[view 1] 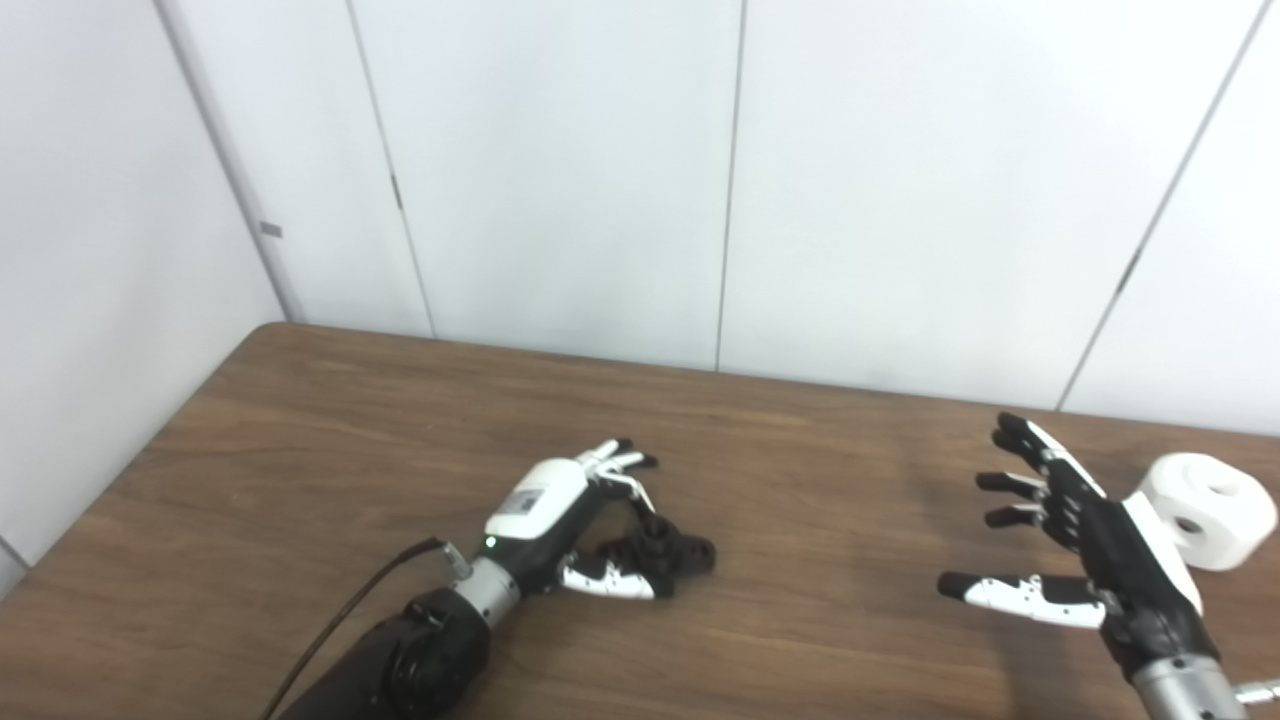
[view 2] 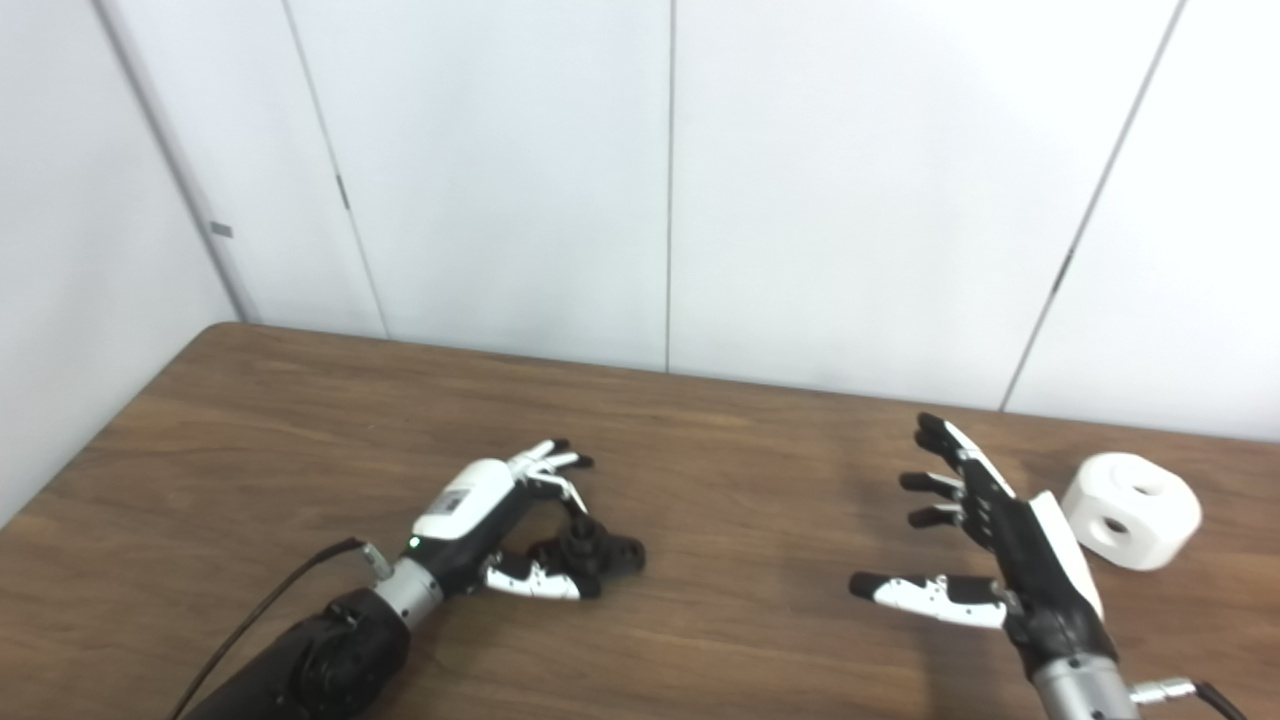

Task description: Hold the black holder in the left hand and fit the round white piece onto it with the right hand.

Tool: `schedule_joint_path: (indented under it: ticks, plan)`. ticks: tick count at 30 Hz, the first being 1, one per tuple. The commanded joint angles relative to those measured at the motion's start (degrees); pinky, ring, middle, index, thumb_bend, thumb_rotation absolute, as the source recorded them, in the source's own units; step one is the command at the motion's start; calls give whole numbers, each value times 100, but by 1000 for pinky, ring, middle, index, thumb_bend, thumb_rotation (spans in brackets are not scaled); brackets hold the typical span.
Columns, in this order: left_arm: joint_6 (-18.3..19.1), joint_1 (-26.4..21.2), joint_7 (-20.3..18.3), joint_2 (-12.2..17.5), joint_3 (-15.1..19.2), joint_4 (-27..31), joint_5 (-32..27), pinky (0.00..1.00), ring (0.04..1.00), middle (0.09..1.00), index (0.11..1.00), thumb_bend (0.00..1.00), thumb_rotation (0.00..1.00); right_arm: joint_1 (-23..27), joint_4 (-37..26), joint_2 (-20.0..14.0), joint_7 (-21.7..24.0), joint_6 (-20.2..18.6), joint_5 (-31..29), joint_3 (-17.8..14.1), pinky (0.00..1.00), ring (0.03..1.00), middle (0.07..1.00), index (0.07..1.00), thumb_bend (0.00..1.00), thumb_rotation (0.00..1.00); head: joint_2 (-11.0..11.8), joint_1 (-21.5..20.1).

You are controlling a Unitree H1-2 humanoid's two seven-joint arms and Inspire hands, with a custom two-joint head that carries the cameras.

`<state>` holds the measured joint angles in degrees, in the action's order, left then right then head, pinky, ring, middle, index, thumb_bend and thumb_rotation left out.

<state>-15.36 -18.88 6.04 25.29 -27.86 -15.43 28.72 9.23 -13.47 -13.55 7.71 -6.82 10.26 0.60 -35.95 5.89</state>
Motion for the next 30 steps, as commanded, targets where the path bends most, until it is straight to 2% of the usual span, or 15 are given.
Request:
schedule_joint_path:
  ticks: [1,6,10,16,18,21,22,23,24,27,30]
  plan:
    - [-317,128,-669,-173,-393,0,176,928,969,888,483,524,59,223,-95,-37,-98,295,-51,-67,672,783,905,907,772,84,-31,-95]
    - [-510,31,-746,-280,-573,-283,398,922,959,884,483,524,57,258,-53,-49,-110,366,11,-70,673,790,904,907,782,121,-84,-404]
    - [-641,-70,-674,-332,-714,-565,651,928,954,883,483,524,57,261,-81,-64,-99,340,59,-63,665,787,904,898,774,140,-82,-465]
    - [-512,-125,-683,-294,-835,-577,1022,930,951,885,484,525,58,254,-129,-114,-95,373,100,-91,664,782,899,895,766,136,-88,-569]
    - [-499,-129,-701,-281,-837,-574,1057,929,949,885,484,525,58,250,-179,-131,-85,338,79,-128,673,786,897,898,764,135,-95,-782]
    - [-551,-142,-689,-230,-835,-657,1088,916,949,881,484,524,57,259,-229,-143,-100,323,100,-187,681,790,896,902,766,141,5,-1329]
    - [-568,-146,-684,-205,-838,-703,1103,916,950,880,484,524,56,265,-205,-143,-165,409,158,-216,678,790,894,900,765,139,36,-1466]
    - [-598,-143,-654,-167,-839,-753,1129,917,954,883,484,524,56,277,-152,-131,-292,571,246,-263,663,778,883,888,768,129,131,-1789]
    - [-620,-137,-630,-132,-840,-778,1153,915,951,880,484,524,55,289,-107,-132,-411,716,332,-300,637,756,861,865,765,124,150,-1852]
    - [-709,-91,-549,-3,-805,-778,1173,887,935,876,484,524,54,380,-15,-256,-728,1039,787,-398,619,737,831,821,754,164,274,-2474]
    - [-747,-43,-628,89,-719,-720,1042,875,920,867,484,523,52,523,-160,-580,-893,1010,1425,-539,611,760,826,800,775,190,428,-2874]
